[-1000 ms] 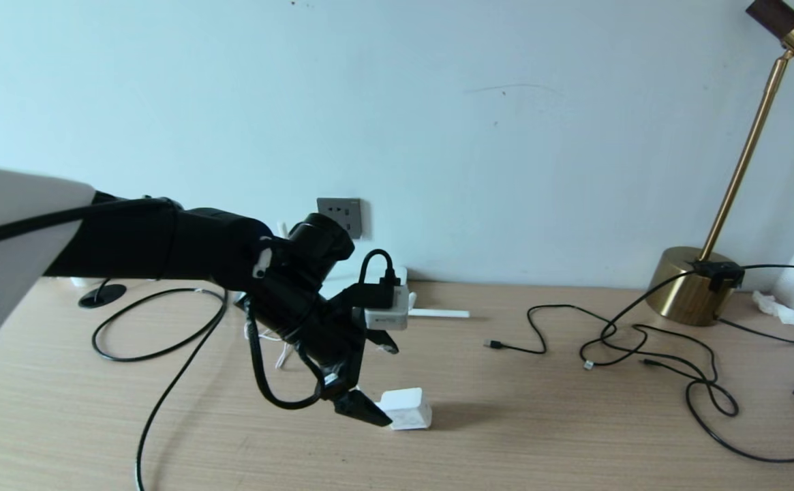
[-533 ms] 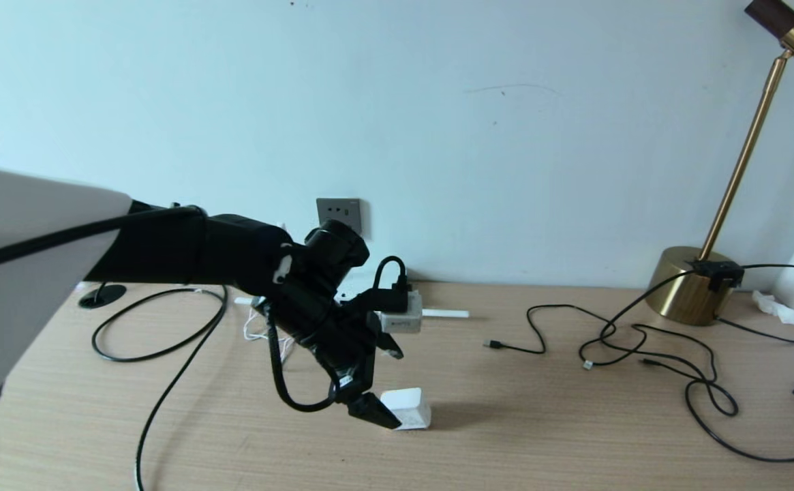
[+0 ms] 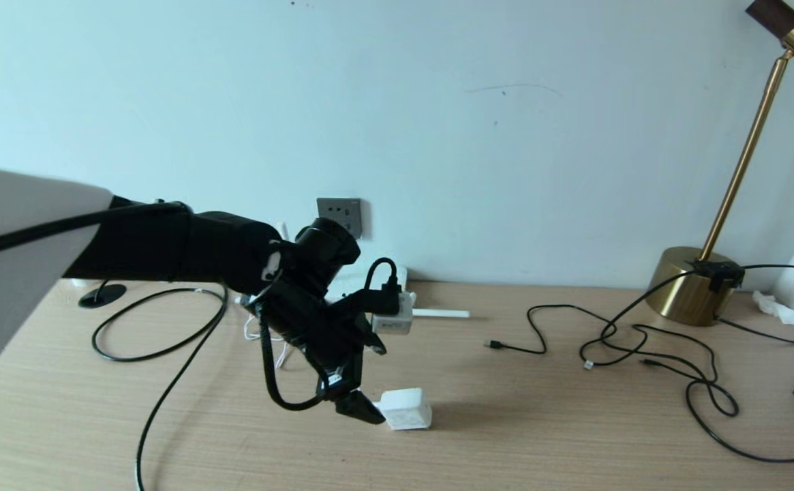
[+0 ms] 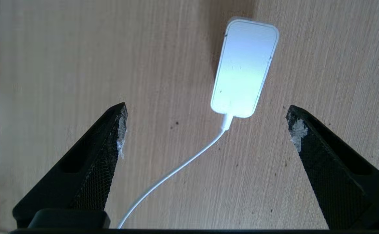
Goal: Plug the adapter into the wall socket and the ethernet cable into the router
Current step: Pick up plug
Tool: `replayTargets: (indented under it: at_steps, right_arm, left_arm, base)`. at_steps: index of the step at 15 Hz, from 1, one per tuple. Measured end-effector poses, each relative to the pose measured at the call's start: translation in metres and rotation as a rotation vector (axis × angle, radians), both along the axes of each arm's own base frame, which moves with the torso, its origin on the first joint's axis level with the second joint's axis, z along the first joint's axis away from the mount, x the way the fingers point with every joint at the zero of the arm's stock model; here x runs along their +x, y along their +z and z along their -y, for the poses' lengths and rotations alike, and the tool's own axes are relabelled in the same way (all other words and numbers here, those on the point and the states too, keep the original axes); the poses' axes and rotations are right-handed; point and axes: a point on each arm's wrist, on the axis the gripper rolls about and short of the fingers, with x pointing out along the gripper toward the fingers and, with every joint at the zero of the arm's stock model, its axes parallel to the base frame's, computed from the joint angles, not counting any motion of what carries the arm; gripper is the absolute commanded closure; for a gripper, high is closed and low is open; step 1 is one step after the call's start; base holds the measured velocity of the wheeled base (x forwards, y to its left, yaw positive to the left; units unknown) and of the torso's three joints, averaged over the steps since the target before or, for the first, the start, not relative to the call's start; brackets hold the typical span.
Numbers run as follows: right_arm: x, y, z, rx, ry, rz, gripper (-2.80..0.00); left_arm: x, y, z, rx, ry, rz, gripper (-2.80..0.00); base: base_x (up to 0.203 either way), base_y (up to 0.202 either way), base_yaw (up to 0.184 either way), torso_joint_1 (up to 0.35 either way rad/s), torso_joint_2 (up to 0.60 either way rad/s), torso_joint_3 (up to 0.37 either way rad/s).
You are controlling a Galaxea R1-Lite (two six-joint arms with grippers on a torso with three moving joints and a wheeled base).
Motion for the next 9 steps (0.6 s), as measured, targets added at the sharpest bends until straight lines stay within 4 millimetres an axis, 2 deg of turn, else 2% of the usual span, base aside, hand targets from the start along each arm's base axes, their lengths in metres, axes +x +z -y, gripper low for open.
replayTargets:
  at_steps: [4,9]
  right_arm:
    - [0.0,0.0,0.0,0.0,0.0,0.0,0.0]
    - [0.0,0.0,0.0,0.0,0.0,0.0,0.0]
  left_arm:
    - [-0.009,0.021,-0.005,-0.02,0.0,0.052,-2.8]
    - [-0.031,0.046,-0.017,-0.045,-0.01,0.102,-2.8]
  base:
    - [0.0,0.0,0.0,0.0,0.0,0.0]
    - [0.0,0.0,0.0,0.0,0.0,0.0]
